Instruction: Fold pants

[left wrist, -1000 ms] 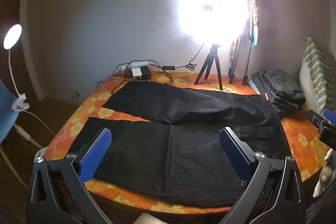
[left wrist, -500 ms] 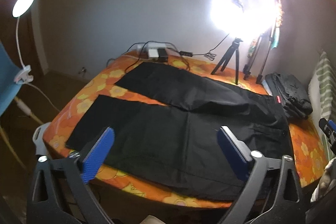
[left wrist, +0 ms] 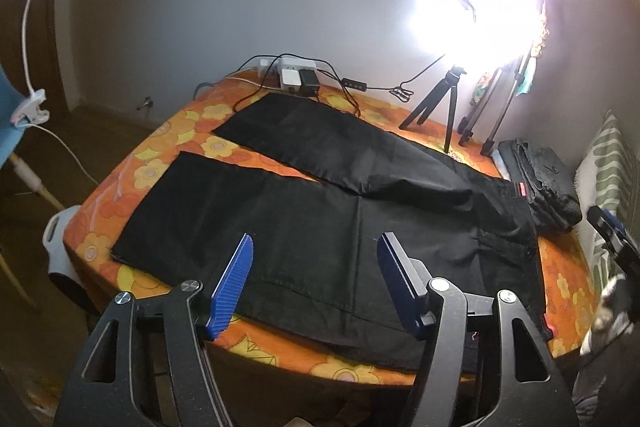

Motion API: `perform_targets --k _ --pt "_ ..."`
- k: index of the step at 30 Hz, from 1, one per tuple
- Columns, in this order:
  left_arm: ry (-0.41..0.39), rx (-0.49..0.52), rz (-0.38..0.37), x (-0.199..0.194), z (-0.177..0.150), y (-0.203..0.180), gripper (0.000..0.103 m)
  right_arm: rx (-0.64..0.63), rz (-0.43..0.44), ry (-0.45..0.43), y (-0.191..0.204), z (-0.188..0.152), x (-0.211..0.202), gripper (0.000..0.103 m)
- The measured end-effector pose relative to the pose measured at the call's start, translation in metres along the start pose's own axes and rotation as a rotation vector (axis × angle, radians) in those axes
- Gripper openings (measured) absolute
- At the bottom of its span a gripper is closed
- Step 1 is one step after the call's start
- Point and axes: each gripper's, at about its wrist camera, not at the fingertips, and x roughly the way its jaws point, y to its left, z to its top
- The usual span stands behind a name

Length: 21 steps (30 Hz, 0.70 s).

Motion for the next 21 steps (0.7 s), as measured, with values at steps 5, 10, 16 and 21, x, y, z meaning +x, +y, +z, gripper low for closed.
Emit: perform_targets --k 5,10,16,21 --pt "0.000 0.003 0.010 0.008 0.004 -0.001 0.063 -0.125 0.085 0.045 0.007 0.032 0.049 0.103" --pt "0.023 -0.049 -0.009 0.025 0.014 0.003 0.063 -0.248 0.131 0.133 0.012 0.059 0.125 0.103" --pt "0.054 -0.038 0.027 0.052 0.025 0.002 0.059 -0.331 0.086 0.259 0.000 0.069 0.224 0.089" --pt "0.076 -0.099 0.003 0.060 0.027 0.006 0.059 -0.359 0.110 0.340 -0.017 0.061 0.293 0.088"
